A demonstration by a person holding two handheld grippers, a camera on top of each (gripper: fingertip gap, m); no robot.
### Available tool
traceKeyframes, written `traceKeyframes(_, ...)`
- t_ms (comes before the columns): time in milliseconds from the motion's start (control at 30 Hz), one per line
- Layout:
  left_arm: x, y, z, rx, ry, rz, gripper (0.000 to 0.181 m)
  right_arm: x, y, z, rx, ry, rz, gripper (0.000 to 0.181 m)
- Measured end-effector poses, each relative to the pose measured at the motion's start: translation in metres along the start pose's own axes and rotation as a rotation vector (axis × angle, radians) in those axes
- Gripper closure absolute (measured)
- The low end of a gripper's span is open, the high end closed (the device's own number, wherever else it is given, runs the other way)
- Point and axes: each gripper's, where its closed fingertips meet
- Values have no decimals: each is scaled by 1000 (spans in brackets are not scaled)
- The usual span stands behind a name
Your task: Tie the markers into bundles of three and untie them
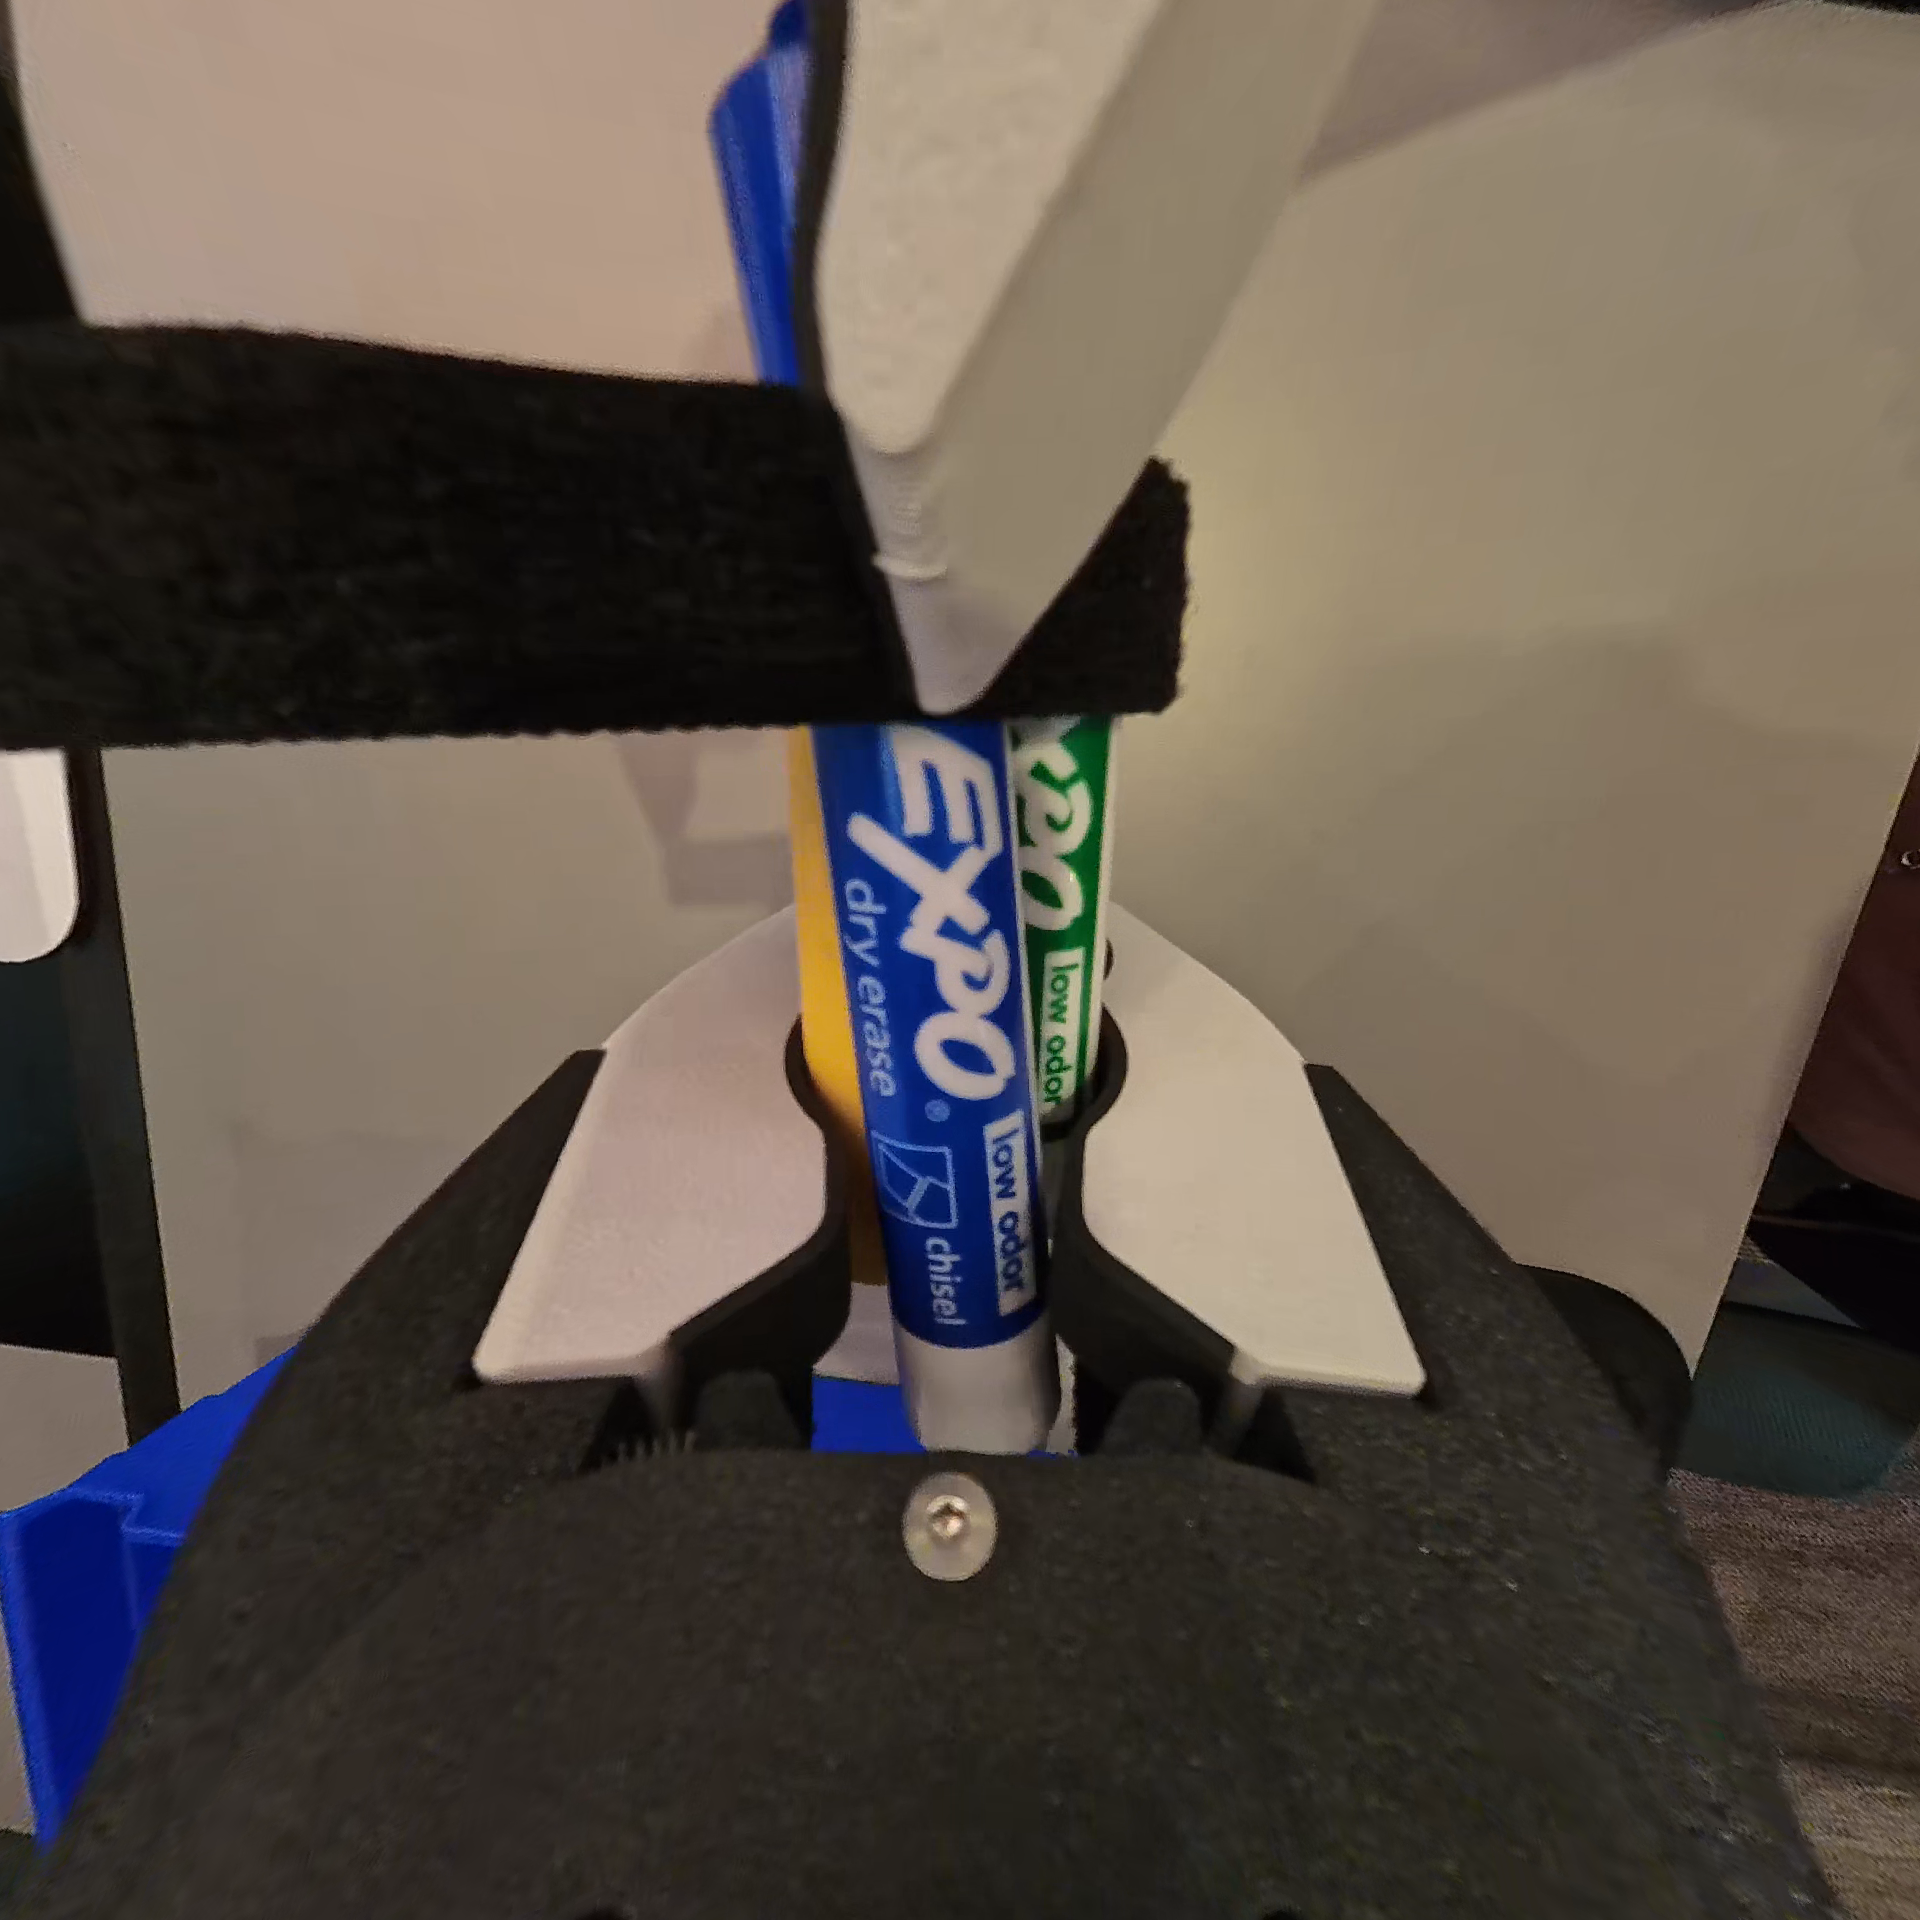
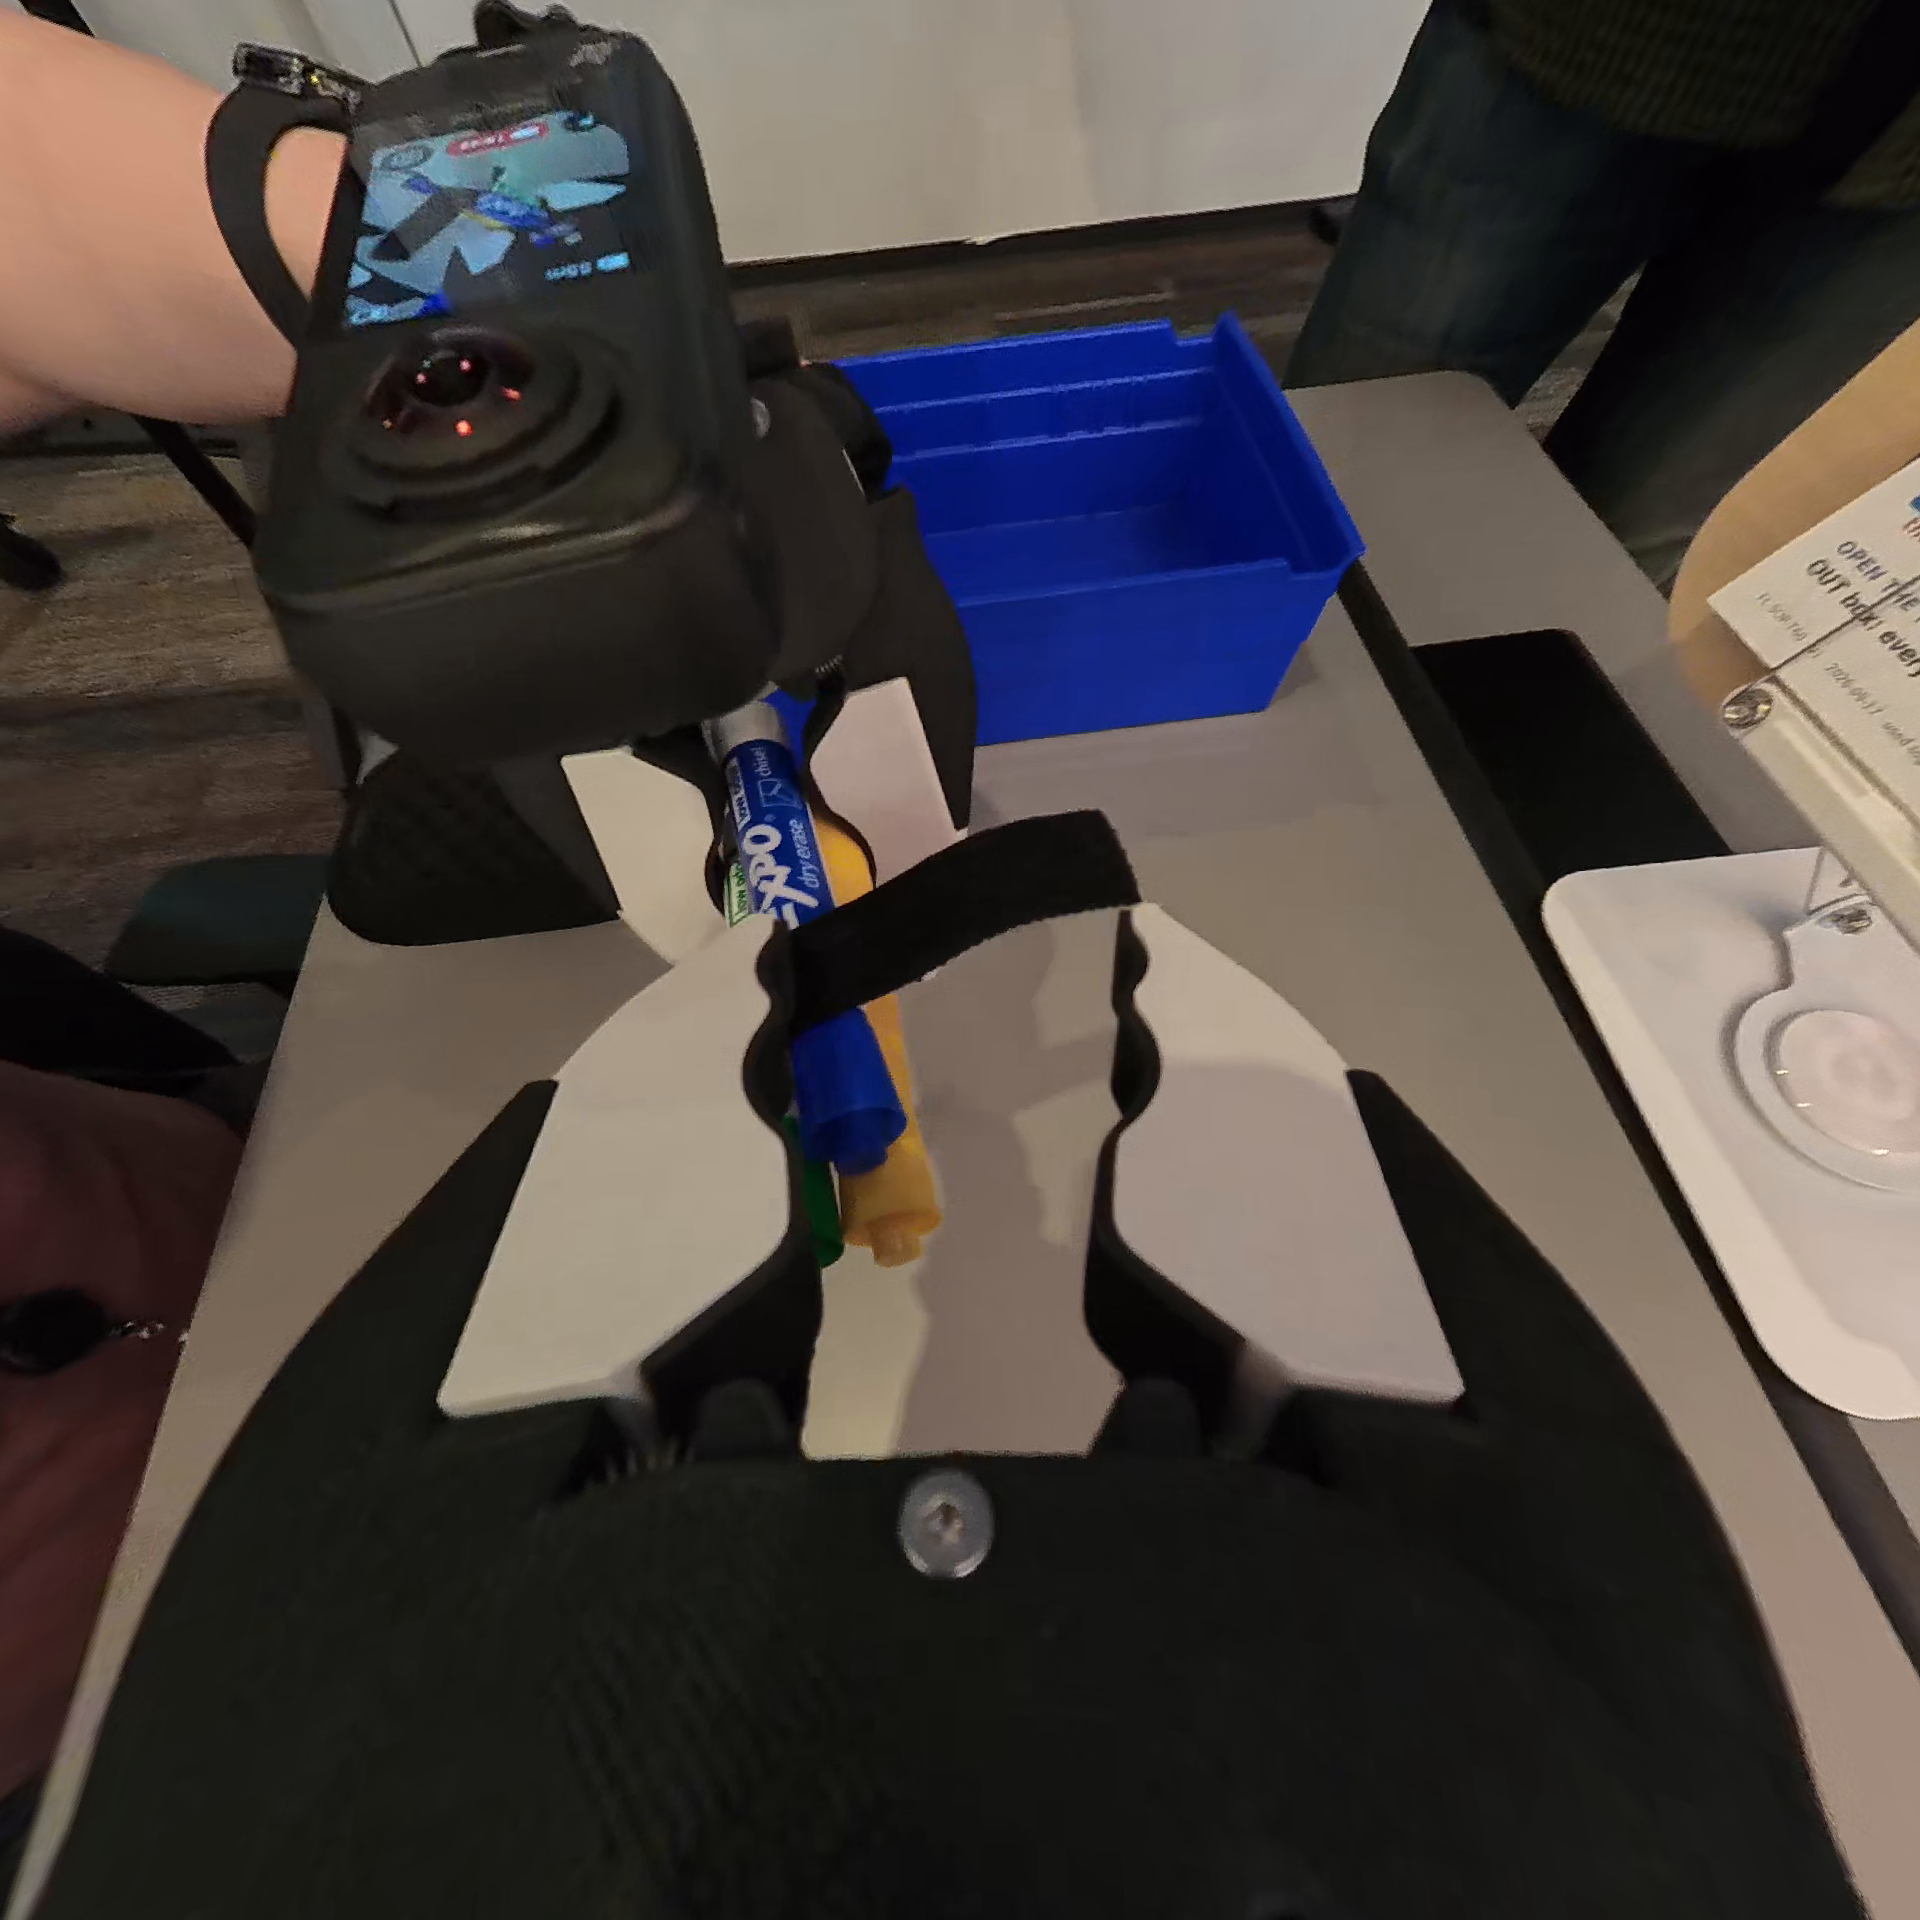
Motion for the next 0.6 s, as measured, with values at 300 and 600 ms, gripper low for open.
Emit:
traceKeyframes(300, -1, 2, -3, 11, 6, 15, 138, -5, -3, -3, -57, 67, -20, 115)
traceKeyframes(600, -5, 1, -3, 50, -25, 47, 138, -1, 2, 6, 67, -13, -63, 113)
Point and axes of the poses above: each gripper's, where its closed fingertips meet, x out along the fingers, y out of its underside, z = x × y across the jaws, and after that the axes turned 13 degrees about -x, right-handed
